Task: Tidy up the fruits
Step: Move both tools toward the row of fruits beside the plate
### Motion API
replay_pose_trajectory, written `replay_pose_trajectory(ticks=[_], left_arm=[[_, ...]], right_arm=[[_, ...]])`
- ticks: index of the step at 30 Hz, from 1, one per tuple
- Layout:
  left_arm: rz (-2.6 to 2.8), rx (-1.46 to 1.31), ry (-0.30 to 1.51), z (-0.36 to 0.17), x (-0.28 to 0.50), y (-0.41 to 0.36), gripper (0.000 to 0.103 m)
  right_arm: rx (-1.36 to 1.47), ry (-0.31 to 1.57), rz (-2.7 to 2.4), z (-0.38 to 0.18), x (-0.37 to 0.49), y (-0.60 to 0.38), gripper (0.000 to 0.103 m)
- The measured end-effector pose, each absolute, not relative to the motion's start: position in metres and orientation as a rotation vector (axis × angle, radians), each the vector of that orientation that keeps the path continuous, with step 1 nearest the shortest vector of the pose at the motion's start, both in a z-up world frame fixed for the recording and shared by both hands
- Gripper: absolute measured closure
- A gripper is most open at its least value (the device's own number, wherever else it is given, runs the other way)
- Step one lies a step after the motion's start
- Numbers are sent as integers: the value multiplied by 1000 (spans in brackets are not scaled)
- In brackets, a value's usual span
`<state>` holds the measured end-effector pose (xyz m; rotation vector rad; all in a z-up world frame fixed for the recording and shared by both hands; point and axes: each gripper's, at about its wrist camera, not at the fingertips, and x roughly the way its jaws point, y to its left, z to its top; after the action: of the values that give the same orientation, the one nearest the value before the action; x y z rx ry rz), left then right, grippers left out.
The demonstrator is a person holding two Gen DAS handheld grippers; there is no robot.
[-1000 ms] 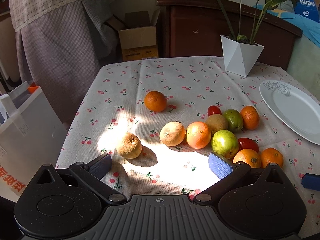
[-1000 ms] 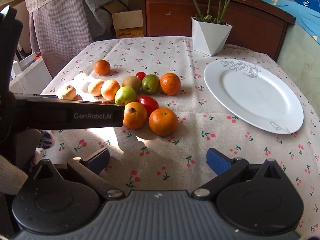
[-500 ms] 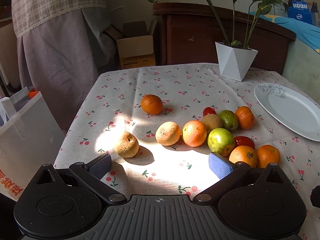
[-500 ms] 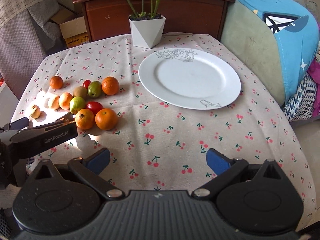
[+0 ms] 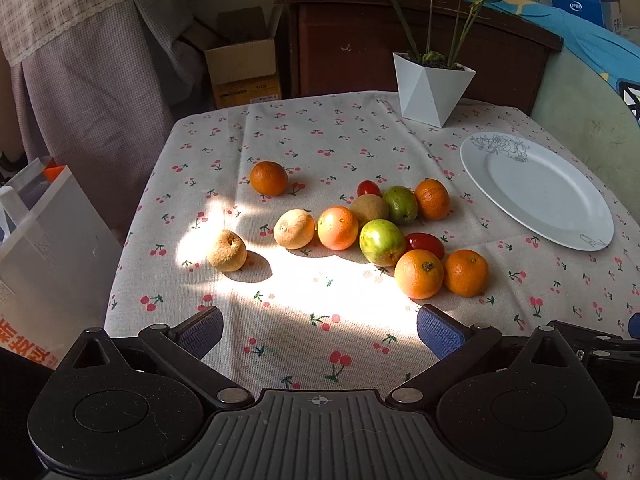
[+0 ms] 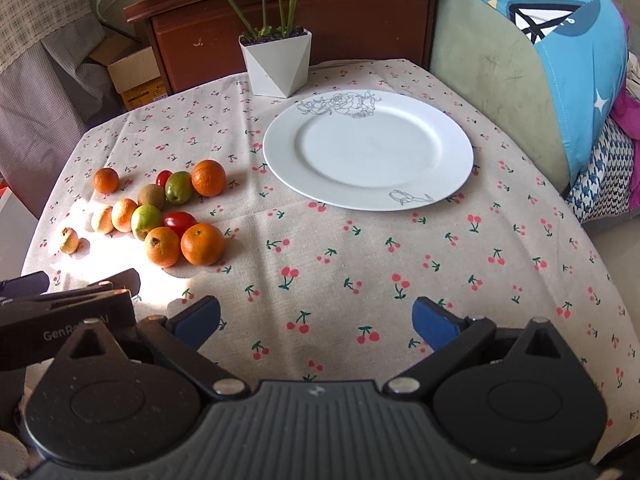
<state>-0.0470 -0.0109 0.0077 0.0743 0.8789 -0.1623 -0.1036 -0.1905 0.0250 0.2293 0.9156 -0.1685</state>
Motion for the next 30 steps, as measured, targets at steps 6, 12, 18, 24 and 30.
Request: replay_pose_trajectory(ticks=[6,12,18,24,30], left_arm=[[-135,86,1013,-1,-43,-10,0],[-128,71,1051,0,-46,-4,0],[-108,101,1106,1,-42,-7,0],[-99,93,1098,1,-43,-7,0],[-88,86,1106,1,-40,-7,0]], right_arm=[[269,973,-156,13,-97,-187,1],[254,1006,-201,8,-96,-189,1],[184,1093,-269,0,-91,-188,1],[197,1100,-298,-1,-92,-188,1],[216,1125,-316,-1,-87,-188,1]])
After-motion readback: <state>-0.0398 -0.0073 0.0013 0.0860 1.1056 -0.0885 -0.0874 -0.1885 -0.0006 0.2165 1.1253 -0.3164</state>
